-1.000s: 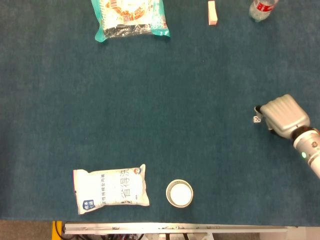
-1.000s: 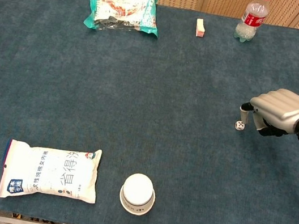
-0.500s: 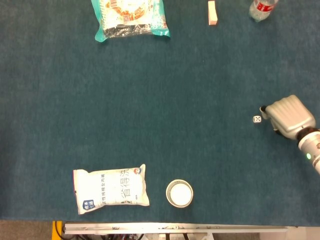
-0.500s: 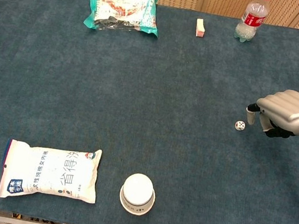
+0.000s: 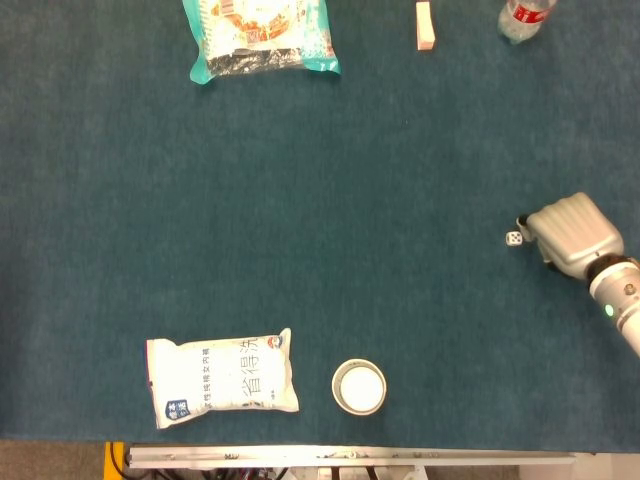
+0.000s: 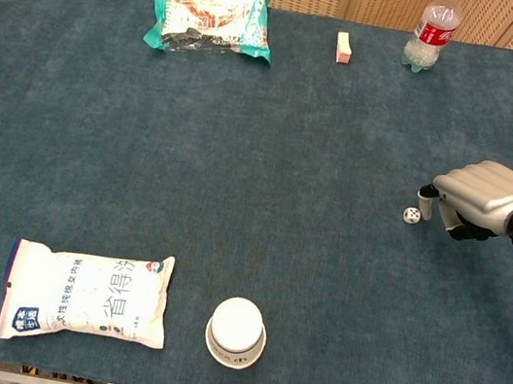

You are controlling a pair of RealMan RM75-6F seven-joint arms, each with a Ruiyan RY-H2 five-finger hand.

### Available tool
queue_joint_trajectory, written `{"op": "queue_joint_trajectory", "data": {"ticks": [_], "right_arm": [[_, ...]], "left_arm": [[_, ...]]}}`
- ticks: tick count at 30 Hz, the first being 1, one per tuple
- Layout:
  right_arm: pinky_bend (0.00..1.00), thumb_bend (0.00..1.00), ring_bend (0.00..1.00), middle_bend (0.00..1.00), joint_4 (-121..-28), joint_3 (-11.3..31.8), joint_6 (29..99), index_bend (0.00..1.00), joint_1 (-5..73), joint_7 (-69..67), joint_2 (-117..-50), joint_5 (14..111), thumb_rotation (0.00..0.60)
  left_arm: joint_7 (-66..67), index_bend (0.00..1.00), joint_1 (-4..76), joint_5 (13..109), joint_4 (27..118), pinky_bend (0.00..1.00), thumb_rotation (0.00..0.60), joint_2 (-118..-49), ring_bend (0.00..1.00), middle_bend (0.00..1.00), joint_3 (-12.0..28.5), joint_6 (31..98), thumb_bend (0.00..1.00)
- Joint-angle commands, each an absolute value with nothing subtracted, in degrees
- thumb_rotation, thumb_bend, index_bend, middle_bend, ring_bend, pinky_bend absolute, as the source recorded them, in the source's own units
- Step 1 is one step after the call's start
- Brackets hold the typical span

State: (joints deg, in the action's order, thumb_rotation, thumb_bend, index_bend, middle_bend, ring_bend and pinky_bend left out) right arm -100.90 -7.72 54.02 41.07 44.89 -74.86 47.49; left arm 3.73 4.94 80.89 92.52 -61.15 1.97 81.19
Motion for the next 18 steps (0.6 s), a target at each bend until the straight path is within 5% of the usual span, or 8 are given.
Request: {"op": "queue_joint_trajectory", "data": {"ticks": [1,18], "right_arm": [[0.95,0.99,0.99,1.0,-100.88,-7.62,54.17,0.42,41.05,44.49,-74.99,48.01,0.6],[0.95,0.99,0.99,1.0,-101.68,-7.23,55.04,0.42,40.88,43.25,-75.36,51.9,0.6]], "left_arm": [[3.75,0.54,4.91,80.91,92.51,0.46,0.6,-61.15,0.44,0.51,1.98,81.25,0.0],[4.13,0.54,4.55,81.06,93.08,0.46,0.6,-60.85,0.44,0.51,2.07,82.03,0.0]]}}
